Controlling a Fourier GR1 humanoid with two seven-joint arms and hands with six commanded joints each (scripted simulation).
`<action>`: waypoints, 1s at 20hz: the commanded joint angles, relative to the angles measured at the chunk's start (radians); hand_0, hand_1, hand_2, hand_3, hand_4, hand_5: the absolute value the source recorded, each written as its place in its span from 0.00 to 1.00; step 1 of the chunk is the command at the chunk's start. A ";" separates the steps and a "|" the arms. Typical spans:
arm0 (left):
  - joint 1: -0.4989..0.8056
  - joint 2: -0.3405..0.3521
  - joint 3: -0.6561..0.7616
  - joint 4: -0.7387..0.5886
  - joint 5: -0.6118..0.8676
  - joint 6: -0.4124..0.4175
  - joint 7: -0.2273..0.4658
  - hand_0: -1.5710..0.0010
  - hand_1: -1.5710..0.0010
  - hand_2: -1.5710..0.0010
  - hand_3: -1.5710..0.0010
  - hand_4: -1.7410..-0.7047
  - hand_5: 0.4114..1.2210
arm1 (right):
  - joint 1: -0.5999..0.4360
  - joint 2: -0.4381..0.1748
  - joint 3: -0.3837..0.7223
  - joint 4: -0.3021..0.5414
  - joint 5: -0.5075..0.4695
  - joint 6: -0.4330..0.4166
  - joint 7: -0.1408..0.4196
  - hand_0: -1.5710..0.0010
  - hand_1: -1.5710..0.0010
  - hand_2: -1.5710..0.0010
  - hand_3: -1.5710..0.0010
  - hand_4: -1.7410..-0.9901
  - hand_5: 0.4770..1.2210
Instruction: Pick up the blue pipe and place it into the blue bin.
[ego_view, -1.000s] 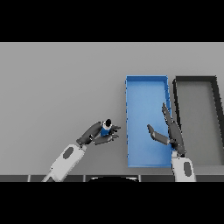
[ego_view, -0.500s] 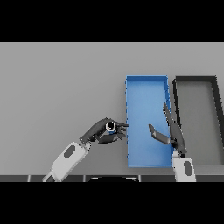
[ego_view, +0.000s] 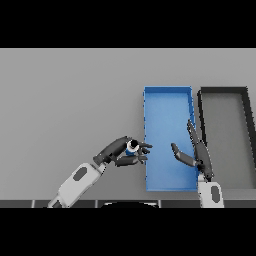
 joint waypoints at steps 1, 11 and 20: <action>-0.007 0.002 0.006 0.015 -0.005 0.001 0.005 0.00 0.00 0.00 0.08 0.01 1.00 | 0.001 0.004 0.003 0.001 0.002 -0.002 -0.002 1.00 1.00 1.00 1.00 0.75 0.20; -0.008 0.005 0.007 0.011 -0.015 -0.004 0.004 0.00 0.00 0.00 0.08 0.01 1.00 | -0.035 -0.050 -0.002 -0.113 -0.215 0.161 0.052 1.00 1.00 1.00 1.00 0.72 0.13; -0.021 -0.005 0.012 0.039 -0.024 -0.012 0.002 0.00 0.00 0.00 0.08 0.01 1.00 | -0.233 -0.213 0.117 -0.311 -0.401 0.355 0.290 1.00 1.00 1.00 1.00 0.59 0.06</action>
